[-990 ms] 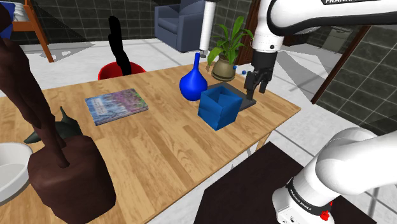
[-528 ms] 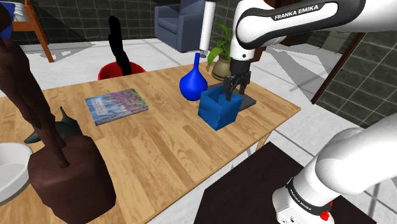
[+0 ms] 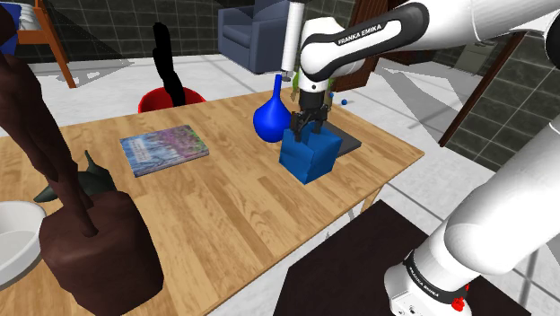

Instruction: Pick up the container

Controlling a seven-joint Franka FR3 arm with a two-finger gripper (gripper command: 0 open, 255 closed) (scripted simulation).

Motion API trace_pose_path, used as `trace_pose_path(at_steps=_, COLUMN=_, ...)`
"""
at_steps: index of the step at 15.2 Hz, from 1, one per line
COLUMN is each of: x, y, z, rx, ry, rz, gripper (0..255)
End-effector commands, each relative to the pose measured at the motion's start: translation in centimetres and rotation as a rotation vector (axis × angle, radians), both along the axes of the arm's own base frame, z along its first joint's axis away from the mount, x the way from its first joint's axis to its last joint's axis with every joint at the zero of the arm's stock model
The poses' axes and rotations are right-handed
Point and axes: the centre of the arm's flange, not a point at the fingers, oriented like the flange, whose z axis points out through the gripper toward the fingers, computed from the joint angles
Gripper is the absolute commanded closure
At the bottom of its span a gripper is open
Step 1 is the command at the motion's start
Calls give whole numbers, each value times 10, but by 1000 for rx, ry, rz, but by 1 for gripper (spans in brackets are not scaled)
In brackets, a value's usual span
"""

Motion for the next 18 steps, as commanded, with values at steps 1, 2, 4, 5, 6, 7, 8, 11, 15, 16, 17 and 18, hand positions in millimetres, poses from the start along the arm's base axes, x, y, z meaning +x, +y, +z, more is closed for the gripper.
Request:
trace_pose_path(at_steps=1, x=25, y=1, z=-14, rx=-3, ry=-5, rz=-6, gripper=0)
trace_pose_path(at_steps=2, x=26, y=1, z=-15, rx=-3, ry=-6, rz=-6, gripper=0)
trace_pose_path(at_steps=4, x=26, y=1, z=-26, rx=-3, ry=-6, rz=-6, gripper=0)
trace_pose_path(at_steps=5, x=26, y=1, z=-31, rx=-3, ry=-6, rz=-6, gripper=0)
trace_pose_path(at_steps=6, x=26, y=1, z=-36, rx=-3, ry=-6, rz=-6, gripper=0)
trace_pose_path(at_steps=7, x=26, y=1, z=-41, rx=-3, ry=-6, rz=-6, gripper=0)
trace_pose_path(at_steps=8, x=26, y=1, z=-47, rx=-3, ry=-6, rz=-6, gripper=0)
trace_pose_path(at_steps=11, x=26, y=1, z=-55, rx=-3, ry=-6, rz=-6, gripper=0)
trace_pose_path(at_steps=15, x=26, y=0, z=-55, rx=-3, ry=-5, rz=-6, gripper=255)
trace_pose_path(at_steps=16, x=26, y=0, z=-55, rx=-3, ry=-5, rz=-6, gripper=255)
trace_pose_path(at_steps=17, x=26, y=0, z=-55, rx=-3, ry=-5, rz=-6, gripper=255)
trace_pose_path(at_steps=18, x=26, y=1, z=-55, rx=-3, ry=-5, rz=-6, gripper=255)
